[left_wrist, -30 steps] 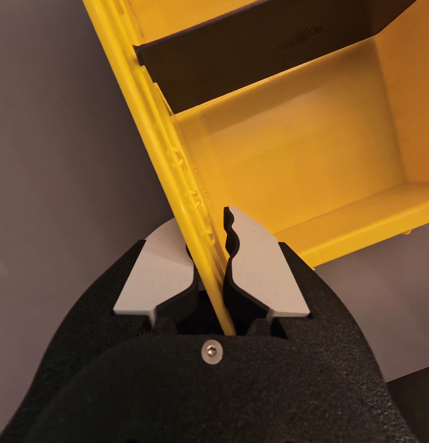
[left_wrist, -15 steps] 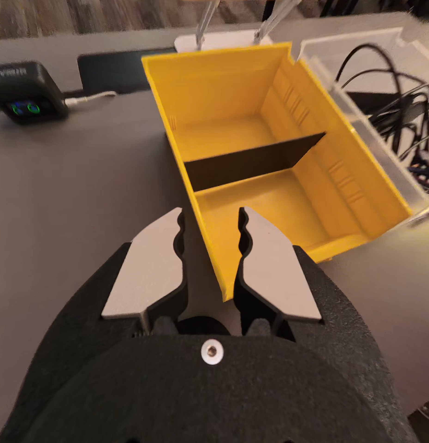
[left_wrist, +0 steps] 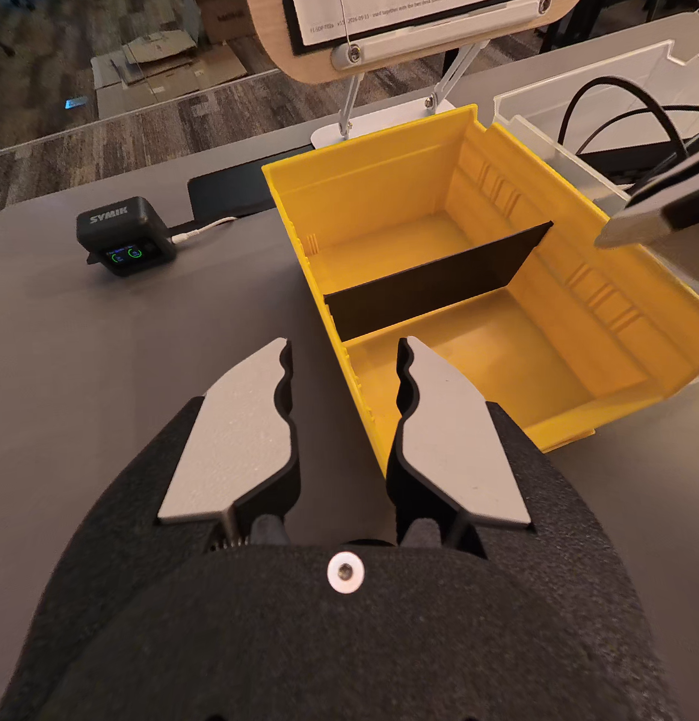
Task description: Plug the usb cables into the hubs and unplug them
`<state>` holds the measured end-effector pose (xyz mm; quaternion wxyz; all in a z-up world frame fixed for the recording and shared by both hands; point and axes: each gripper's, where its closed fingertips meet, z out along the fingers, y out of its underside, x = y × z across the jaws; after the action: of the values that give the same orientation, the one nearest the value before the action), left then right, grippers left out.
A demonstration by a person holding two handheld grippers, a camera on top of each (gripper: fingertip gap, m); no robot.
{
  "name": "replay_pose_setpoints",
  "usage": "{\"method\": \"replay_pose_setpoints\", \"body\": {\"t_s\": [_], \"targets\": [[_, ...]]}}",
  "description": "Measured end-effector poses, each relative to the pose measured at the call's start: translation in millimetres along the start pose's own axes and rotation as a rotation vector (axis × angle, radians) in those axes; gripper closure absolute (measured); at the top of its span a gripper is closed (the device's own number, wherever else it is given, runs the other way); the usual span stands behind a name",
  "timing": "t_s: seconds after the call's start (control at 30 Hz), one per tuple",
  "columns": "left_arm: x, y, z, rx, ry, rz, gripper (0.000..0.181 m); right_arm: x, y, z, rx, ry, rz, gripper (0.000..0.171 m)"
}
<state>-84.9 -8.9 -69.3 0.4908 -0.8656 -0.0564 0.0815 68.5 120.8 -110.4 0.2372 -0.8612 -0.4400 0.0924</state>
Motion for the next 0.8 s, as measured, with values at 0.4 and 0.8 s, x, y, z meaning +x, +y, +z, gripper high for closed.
{"method": "replay_pose_setpoints", "body": {"t_s": [0.4, 0.8], "targets": [[-1.0, 6.1, -11.3, 0.001, 0.008, 0.007, 0.131, -45.7, -14.9, 41.1, -0.134, -0.123, 0.056, 0.146], [-14.3, 8.3, -42.5, -0.024, -0.037, 0.022, 0.134, -51.8, 8.9, 72.6, -0.415, -0.216, 0.089, 0.166]]}}
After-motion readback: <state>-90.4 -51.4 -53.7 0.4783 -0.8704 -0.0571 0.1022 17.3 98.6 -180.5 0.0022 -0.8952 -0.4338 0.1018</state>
